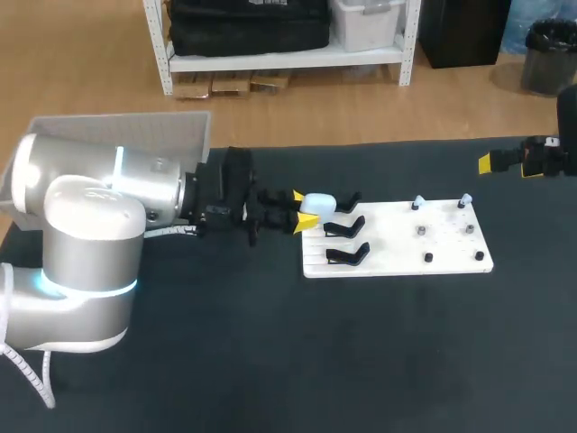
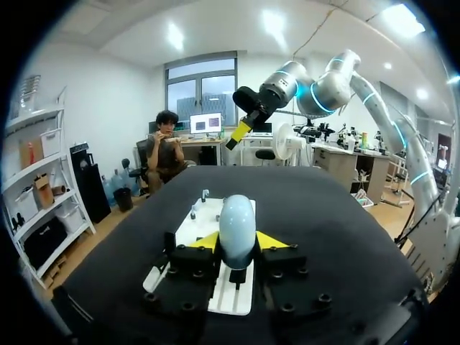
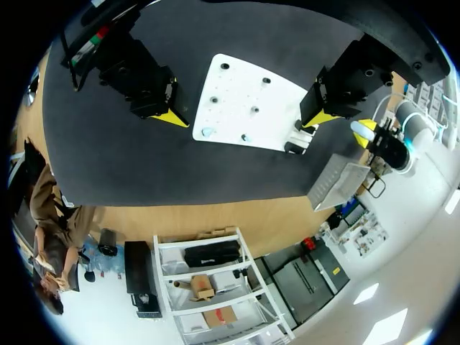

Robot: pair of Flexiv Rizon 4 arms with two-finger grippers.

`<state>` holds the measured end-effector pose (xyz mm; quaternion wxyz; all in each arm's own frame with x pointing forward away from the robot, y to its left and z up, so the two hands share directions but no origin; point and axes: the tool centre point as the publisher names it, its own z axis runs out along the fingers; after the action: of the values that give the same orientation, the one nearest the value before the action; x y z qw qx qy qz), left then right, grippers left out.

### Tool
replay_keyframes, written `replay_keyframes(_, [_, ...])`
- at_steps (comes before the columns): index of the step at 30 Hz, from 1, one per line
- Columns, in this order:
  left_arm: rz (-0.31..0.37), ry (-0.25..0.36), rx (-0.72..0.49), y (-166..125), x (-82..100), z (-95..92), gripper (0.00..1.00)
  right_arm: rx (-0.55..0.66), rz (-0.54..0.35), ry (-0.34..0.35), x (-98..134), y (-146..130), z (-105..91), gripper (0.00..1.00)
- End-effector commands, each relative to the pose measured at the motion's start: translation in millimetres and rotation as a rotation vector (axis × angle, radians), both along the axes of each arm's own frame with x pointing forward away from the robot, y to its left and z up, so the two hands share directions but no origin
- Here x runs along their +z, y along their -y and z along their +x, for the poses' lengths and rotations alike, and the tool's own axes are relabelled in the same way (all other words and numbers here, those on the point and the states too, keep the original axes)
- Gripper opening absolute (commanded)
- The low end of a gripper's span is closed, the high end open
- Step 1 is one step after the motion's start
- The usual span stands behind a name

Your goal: Pick up each earbud case from the left stands, insert the matching earbuds, close the lid, and place the case in the box.

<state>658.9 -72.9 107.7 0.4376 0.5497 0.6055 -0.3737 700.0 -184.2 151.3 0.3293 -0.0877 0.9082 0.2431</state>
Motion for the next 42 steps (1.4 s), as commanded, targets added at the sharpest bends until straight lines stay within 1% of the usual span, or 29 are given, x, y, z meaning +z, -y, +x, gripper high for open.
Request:
replay_keyframes(1, [-0.006, 0.006, 0.008, 0, -1.3, -1.7, 0.00, 0.003, 0.002, 0.001, -1, 1, 0.2, 1.00])
replay_keyframes(9, [-0.006, 0.006, 0.008, 0, -1.3, -1.7, 0.00, 0.003, 0.002, 0.001, -1, 1, 0.2, 1.00])
replay_keyframes(12, [-0.060, 0.026, 0.002, 7, 6.1, -0.6, 0.00, 0.003, 0.002, 0.001, -1, 1, 0.2, 1.00])
replay_keyframes(15, [-0.094, 0.058, -0.024, 19, 14.1, 0.8, 0.00, 0.003, 0.002, 0.001, -1, 1, 0.2, 1.00])
replay_keyframes(17, [-0.097, 0.075, -0.037, 24, 15.7, 1.2, 0.00, 0.003, 0.002, 0.001, -1, 1, 0.2, 1.00])
replay_keyframes(23, [-0.122, 0.092, -0.043, 30, 16.0, 2.7, 0.00, 0.003, 0.002, 0.001, -1, 1, 0.2, 1.00])
replay_keyframes(24, [-0.127, 0.096, -0.042, 30, 15.7, 2.9, 0.00, 0.007, 0.005, -0.013, -1, 1, -0.1, 1.00])
replay_keyframes(27, [-0.149, 0.102, -0.036, 31, 15.4, 4.6, 0.00, 0.017, -0.002, -0.019, -2, -2, -6.1, 1.00])
replay_keyframes(33, [-0.180, 0.106, -0.052, 36, 15.2, 7.5, 0.00, 0.060, 0.010, -0.012, 11, -16, -23.8, 1.00])
replay_keyframes(38, [-0.196, 0.098, -0.067, 40, 15.6, 8.8, 0.00, 0.126, -0.003, -0.003, 19, -38, -44.9, 1.00])
replay_keyframes(42, [-0.198, 0.086, -0.077, 43, 14.9, 11.0, 0.00, 0.182, -0.016, -0.003, 20, -55, -59.4, 1.00])
